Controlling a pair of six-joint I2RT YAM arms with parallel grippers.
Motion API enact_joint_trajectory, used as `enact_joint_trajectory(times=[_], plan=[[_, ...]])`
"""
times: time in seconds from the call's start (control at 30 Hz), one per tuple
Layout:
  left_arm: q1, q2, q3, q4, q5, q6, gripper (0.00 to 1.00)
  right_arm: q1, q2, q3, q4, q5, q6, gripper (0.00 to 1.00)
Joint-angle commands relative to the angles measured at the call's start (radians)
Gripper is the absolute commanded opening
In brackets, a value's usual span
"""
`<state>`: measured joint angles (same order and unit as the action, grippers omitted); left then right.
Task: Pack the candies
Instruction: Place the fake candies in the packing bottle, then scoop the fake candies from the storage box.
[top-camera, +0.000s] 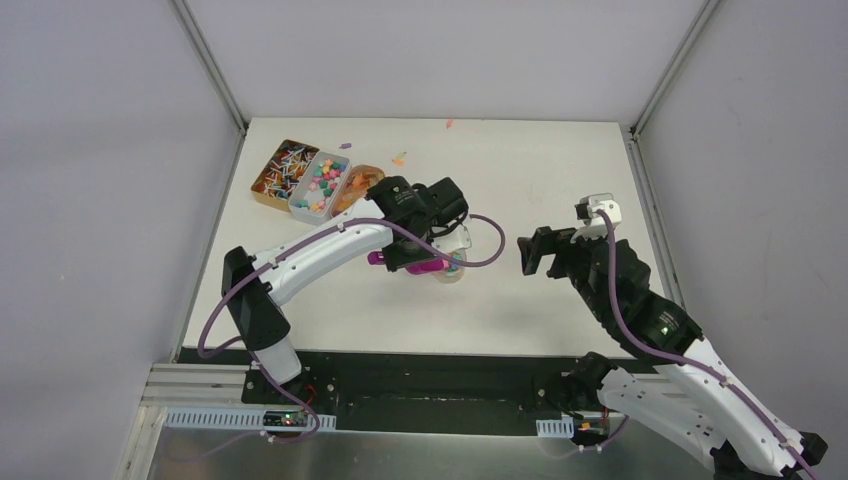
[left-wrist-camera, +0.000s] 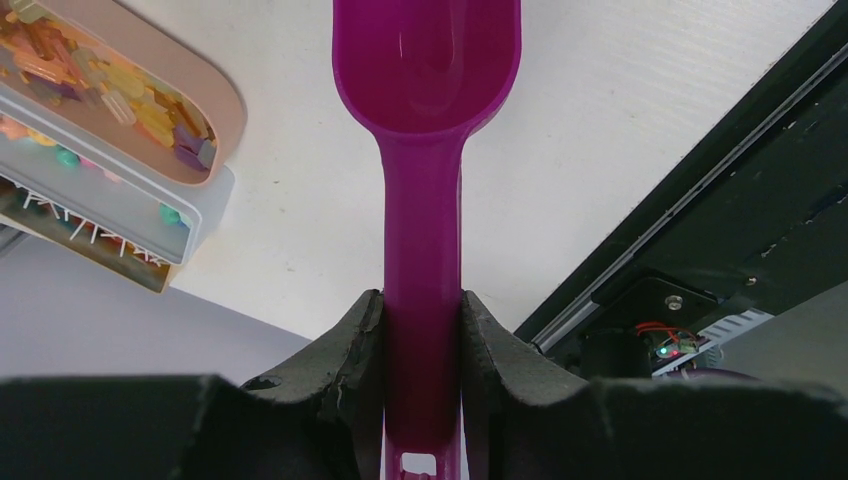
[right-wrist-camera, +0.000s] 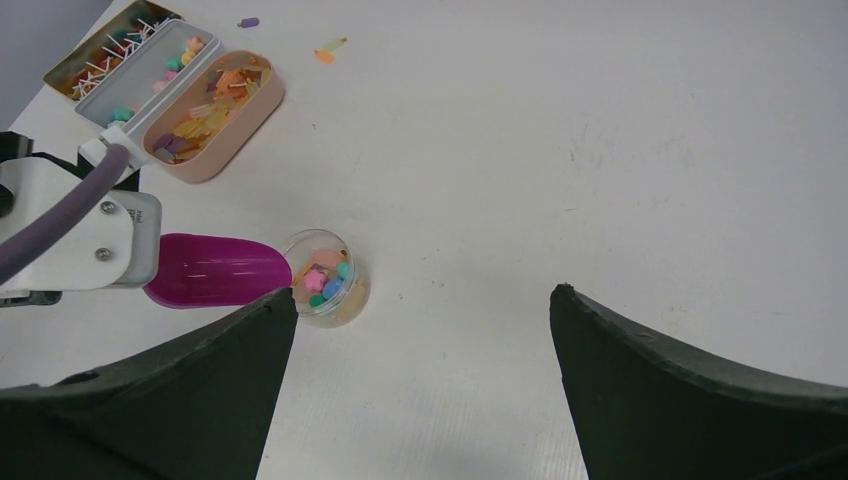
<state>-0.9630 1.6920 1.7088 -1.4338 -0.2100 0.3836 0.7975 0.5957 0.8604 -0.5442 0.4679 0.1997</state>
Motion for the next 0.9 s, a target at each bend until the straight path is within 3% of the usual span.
enact_joint_trajectory(times=[0.0,0.43,0.53,0.87], plan=[[-0.019,0.006,0.056,-0.006,-0.046,0.006,0.0,0.004,0.003,0.036,0.01,0.026,-0.02,1.0],[0.015,-0.017,0.136,0.056,-0.096,-0.036,0.0,0.003,-0.001,0.019,0.024,0.02,-0.014,1.0],[0.047,-0.053,0.093,0.091,-0.127,-0.042,0.0,0.004,0.001,0.019,0.025,0.012,-0.011,1.0],[0.187,-0.207,-0.045,0.229,-0.04,-0.026,0.0,0.004,-0.014,-0.017,0.056,-0.039,0.013,1.0]])
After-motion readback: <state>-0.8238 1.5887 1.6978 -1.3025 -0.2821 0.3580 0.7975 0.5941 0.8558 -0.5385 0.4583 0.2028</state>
